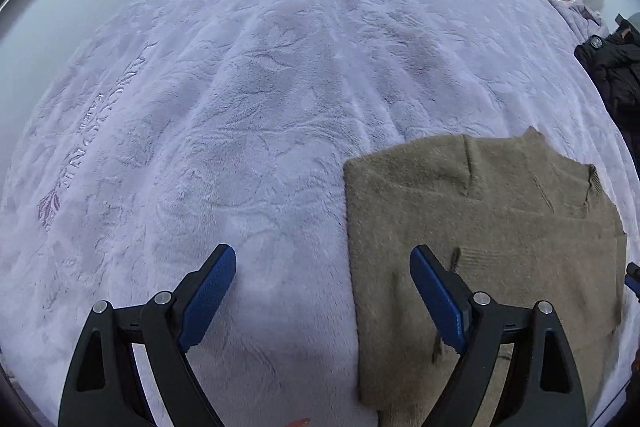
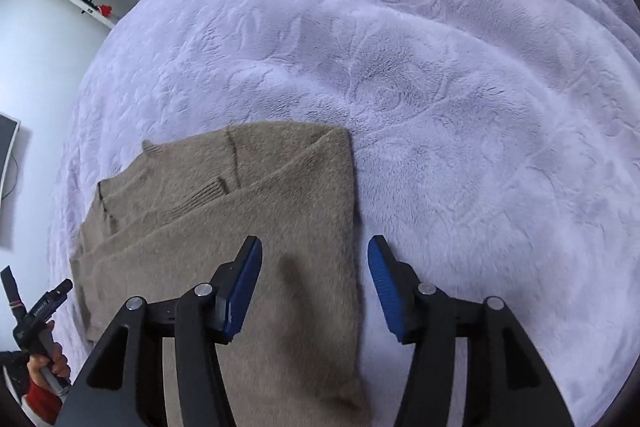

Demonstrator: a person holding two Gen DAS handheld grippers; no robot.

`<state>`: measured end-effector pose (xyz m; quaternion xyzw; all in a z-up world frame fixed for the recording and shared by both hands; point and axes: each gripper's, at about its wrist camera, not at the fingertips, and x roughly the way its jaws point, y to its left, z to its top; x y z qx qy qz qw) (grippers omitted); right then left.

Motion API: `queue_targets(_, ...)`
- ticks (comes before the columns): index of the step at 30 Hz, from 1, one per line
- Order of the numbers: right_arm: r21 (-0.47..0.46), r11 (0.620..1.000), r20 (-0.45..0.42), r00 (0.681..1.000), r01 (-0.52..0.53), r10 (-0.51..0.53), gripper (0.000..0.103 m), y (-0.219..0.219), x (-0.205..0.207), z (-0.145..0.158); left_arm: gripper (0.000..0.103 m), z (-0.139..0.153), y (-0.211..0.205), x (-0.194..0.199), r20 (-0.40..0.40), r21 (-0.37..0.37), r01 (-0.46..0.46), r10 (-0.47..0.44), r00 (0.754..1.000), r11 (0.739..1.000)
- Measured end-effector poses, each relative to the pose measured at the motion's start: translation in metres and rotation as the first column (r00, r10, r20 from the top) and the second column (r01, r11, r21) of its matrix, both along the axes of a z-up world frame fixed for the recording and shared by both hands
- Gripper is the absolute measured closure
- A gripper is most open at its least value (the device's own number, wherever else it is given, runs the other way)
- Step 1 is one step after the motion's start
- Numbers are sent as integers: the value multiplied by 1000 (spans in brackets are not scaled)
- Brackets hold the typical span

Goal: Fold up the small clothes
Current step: 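Grasp the sweater side edge with the right gripper and fold it inward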

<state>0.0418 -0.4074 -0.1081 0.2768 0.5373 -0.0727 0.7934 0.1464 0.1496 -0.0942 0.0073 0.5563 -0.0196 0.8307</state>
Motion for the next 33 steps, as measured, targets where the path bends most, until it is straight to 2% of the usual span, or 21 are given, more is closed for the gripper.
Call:
queue_targets(2, 12, 1000, 1, 1000, -1, 1, 40, 4, -8, 7, 0, 7, -9, -13, 2, 21, 19, -20, 1000, 1000)
queue_targets(4, 41, 999, 8, 1000, -11, 10, 32, 8, -19, 12, 0, 11, -17, -25, -10, 9, 41, -41, 999, 999)
queue_targets(7, 85, 996, 2, 999, -39, 39, 27, 20, -34, 17, 0, 15, -29, -43, -36, -2, 61, -61, 998, 998)
queue_targets(15, 91, 987, -76, 987, -133, 140, 26, 61, -81, 21, 0, 20, -66, -98, -97, 2, 153, -152, 984, 988)
queue_targets(21, 93, 975, -117, 970, -202, 212, 26, 83, -109, 23, 0, 21, -82, -122, -143, -16, 159, -160, 977, 987)
queue_targets(26, 129, 971, -112, 970, -203, 218, 26, 85, -125, 30, 0, 25, -94, -132, -151, -28, 168, -170, 974, 985)
queue_targets(30, 131, 968, -113, 966, -215, 230, 26, 84, -135, 32, 0, 27, -106, -141, -155, 32, 173, -166, 974, 984)
queue_targets(33, 134, 969, -113, 968, -208, 223, 26, 77, -142, 33, 0, 28, -110, -147, -164, 32, 162, -154, 974, 986)
